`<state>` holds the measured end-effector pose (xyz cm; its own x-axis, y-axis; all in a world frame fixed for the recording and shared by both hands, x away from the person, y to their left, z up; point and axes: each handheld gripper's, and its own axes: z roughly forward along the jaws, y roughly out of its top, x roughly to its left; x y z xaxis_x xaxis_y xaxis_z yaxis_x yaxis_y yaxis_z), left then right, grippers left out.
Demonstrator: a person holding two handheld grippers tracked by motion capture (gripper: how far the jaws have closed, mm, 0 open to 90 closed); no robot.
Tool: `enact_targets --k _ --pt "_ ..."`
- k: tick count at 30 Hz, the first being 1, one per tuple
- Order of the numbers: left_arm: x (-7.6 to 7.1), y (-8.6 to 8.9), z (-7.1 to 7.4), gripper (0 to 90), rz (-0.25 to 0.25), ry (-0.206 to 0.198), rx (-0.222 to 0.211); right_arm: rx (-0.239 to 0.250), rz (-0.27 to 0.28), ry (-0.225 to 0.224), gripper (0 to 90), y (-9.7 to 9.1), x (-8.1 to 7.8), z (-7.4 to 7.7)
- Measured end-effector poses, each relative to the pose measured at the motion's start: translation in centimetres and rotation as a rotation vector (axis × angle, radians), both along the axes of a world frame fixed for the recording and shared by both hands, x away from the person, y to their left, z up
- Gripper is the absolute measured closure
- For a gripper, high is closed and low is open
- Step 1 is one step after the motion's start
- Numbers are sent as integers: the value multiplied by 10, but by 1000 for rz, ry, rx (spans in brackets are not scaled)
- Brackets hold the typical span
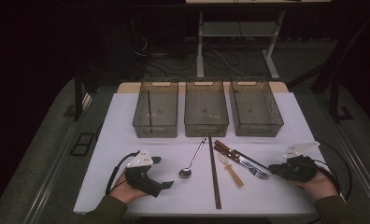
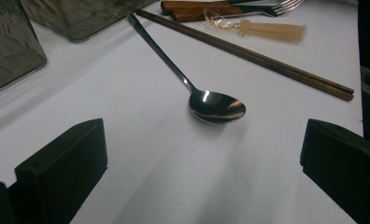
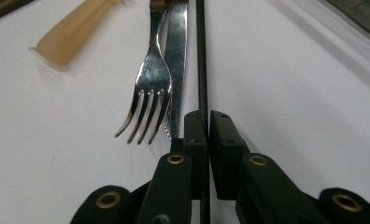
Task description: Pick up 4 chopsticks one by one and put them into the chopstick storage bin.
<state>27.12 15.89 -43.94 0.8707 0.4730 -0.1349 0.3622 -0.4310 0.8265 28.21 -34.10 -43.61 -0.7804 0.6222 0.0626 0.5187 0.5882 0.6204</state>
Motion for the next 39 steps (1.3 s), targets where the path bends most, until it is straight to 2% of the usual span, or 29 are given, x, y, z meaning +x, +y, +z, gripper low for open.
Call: enact_targets --k 6,16,25,39 --pt "0 0 0 0 1 1 -2 16 -11 -4 856 -2 -2 5" --pt "0 0 0 0 0 1 -1 41 -9 -38 856 -4 -4 14" --pt "0 0 0 0 0 1 0 78 -3 -69 856 -4 -7 24" --pt "0 -1 0 0 1 1 0 141 13 -83 856 0 -5 32"
